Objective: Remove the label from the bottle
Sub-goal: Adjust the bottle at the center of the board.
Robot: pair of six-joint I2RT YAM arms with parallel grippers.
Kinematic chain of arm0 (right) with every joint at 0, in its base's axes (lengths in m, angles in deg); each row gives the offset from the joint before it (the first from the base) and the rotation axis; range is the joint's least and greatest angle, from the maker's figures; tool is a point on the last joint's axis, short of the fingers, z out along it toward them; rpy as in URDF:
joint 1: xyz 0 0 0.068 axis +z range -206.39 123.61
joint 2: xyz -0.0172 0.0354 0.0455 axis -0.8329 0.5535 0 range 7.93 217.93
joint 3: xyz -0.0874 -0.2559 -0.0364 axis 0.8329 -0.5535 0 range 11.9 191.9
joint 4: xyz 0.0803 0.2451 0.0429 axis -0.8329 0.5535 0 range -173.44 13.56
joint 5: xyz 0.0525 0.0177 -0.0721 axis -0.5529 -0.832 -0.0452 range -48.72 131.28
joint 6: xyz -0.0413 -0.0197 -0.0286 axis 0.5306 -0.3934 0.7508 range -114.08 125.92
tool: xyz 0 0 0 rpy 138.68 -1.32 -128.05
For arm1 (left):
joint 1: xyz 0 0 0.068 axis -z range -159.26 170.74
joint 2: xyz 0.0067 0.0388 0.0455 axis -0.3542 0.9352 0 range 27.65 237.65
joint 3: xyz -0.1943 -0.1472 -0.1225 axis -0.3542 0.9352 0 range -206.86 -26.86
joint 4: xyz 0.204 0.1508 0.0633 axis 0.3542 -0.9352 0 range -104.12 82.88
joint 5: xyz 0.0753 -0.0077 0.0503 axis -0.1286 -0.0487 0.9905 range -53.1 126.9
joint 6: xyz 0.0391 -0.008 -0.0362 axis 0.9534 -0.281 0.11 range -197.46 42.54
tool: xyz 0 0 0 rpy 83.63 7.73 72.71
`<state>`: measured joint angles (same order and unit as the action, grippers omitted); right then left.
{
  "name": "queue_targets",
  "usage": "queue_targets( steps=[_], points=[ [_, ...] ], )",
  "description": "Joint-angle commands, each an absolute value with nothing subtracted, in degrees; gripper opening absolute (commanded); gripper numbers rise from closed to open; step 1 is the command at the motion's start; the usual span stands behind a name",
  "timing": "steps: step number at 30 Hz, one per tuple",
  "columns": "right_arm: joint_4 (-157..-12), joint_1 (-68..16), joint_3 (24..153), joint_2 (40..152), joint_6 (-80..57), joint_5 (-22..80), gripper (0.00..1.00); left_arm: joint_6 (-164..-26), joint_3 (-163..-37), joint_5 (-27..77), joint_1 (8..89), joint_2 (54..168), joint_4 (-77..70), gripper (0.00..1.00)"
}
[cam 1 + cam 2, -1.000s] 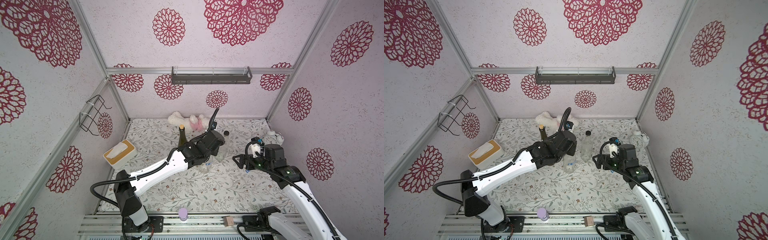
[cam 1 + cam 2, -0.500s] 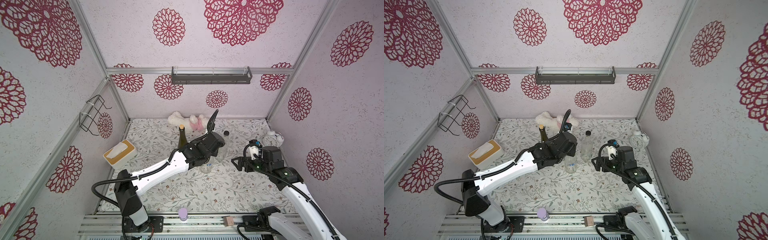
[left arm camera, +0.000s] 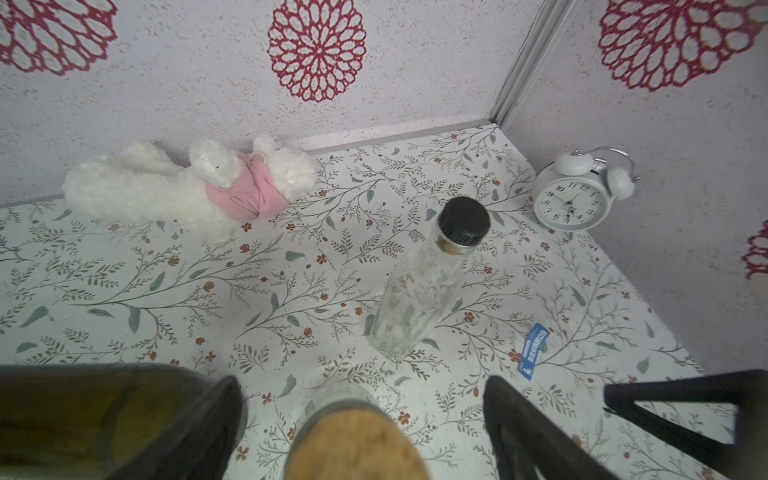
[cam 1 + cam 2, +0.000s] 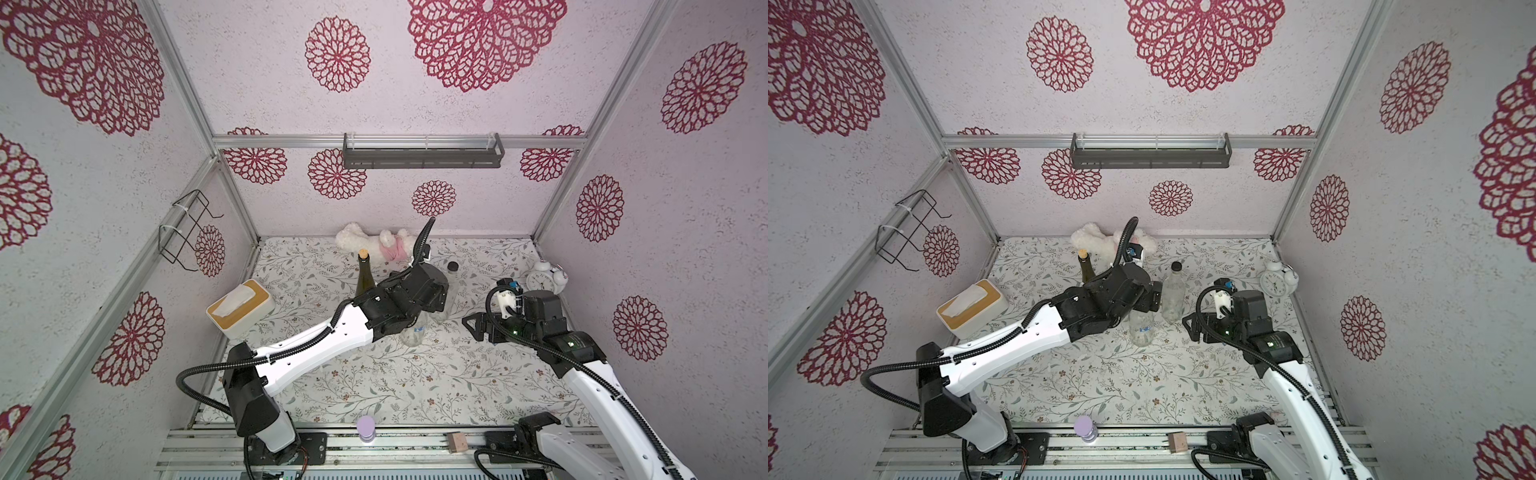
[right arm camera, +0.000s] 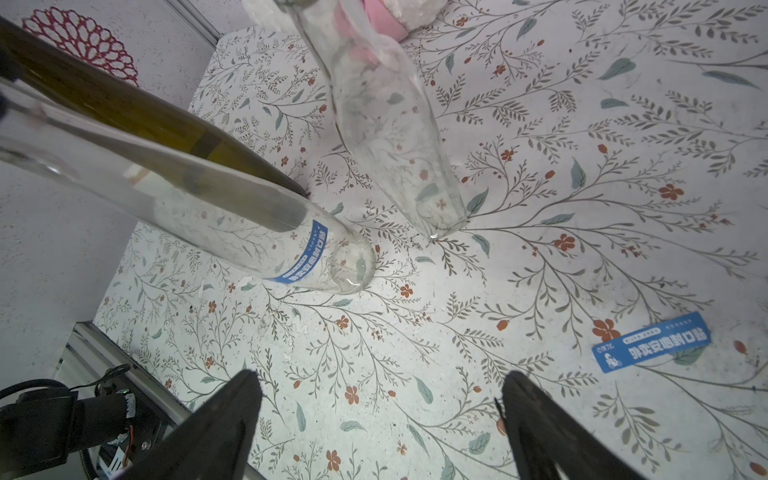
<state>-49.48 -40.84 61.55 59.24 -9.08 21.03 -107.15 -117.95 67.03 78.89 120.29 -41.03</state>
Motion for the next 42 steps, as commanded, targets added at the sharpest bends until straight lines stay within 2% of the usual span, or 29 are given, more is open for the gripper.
queue_targets(
  steps=[1,7,17,28,35,42],
  points=[
    [-48.0,-40.6,65.0,60.5,-7.6,19.4,0.93,-102.1,-118.1,62.3,79.2,116.5,-41.1,0.97],
    [-43.6,-40.6,67.0,60.0,-5.7,21.8,0.96,-97.1,-117.5,48.5,76.2,114.0,-42.8,1.00],
    [-45.6,-40.6,62.2,58.8,-5.8,21.1,0.95,-92.4,-103.7,43.7,73.8,104.8,-33.0,0.99],
    [-47.9,-40.6,60.0,55.3,-13.1,21.9,0.95,-89.5,-98.7,28.2,66.5,101.2,-31.8,0.99],
    [-45.2,-40.3,62.1,55.1,-12.2,25.9,0.95,-88.6,-97.6,25.7,64.6,102.5,-29.4,0.99],
    [-48.8,-36.9,59.4,56.6,-12.2,30.3,0.93,-87.6,-98.0,24.6,62.3,104.3,-28.9,0.95]
  ],
)
